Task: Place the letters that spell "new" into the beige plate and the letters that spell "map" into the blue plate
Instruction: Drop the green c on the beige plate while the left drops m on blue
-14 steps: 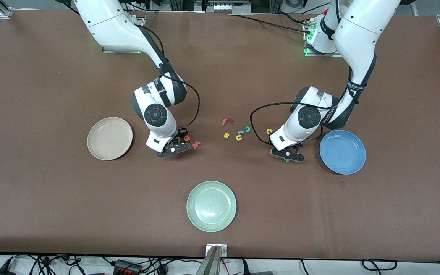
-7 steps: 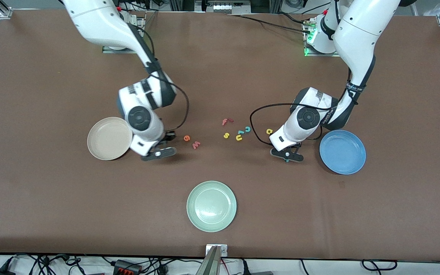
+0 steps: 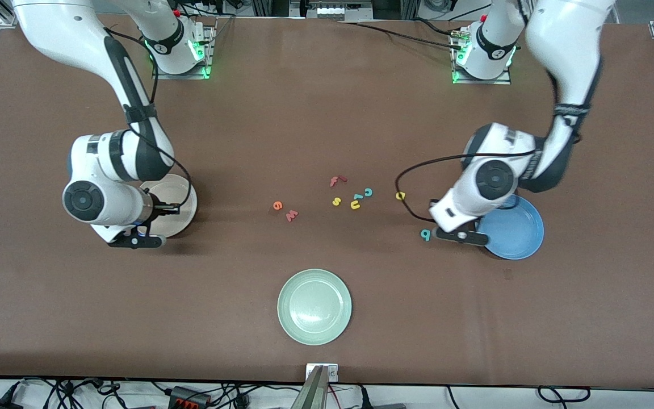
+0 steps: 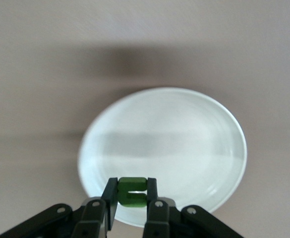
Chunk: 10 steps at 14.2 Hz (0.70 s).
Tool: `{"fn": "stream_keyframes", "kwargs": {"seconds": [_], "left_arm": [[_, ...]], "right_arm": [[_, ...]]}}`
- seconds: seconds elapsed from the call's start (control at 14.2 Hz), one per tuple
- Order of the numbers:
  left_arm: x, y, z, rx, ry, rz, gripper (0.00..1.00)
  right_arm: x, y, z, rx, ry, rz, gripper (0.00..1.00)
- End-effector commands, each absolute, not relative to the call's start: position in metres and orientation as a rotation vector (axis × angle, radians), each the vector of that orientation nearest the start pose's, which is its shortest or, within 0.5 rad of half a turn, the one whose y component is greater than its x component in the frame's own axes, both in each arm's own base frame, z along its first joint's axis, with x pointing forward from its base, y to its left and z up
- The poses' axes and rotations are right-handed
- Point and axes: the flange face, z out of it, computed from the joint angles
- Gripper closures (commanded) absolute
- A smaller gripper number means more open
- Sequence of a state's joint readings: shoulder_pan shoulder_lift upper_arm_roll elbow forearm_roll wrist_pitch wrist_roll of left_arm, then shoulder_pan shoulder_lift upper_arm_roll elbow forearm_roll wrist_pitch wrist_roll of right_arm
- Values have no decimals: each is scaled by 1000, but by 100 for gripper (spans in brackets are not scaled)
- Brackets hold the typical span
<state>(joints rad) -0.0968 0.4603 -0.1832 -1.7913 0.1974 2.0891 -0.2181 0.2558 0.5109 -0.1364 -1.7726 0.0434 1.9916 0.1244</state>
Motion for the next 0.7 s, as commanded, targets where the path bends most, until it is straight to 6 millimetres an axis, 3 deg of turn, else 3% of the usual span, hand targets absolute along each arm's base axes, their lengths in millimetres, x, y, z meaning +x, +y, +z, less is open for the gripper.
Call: {"fn": "stream_keyframes", "kwargs": {"seconds": [0.0, 0.07, 0.14, 0.28, 0.35, 0.42, 0.49, 0.56, 0.63], "left_arm": [[630, -89, 290, -2951, 267, 216, 89], [633, -62, 285, -2959, 248, 234, 89], [633, -48, 277, -2963, 258, 252, 89], [627, -41, 244, -2974, 258, 305, 89], [620, -40, 229, -2985, 266, 284, 88], [613, -40, 216, -3004, 271, 238, 85], [609, -38, 208, -3015, 261, 209, 70], [609, -37, 207, -3017, 254, 209, 43], [610, -35, 210, -3018, 250, 200, 0]], "right_arm": [[591, 75, 229, -3157, 34, 557, 91], [587, 73, 222, -3158, 36, 555, 91], [588, 72, 219, -3160, 40, 541, 90], [593, 68, 212, -3165, 53, 489, 88], [597, 68, 208, -3170, 52, 448, 76], [600, 67, 204, -3174, 54, 411, 41], [603, 67, 206, -3175, 53, 382, 0], [605, 73, 213, -3175, 50, 367, 0], [609, 81, 227, -3176, 45, 340, 0]]}}
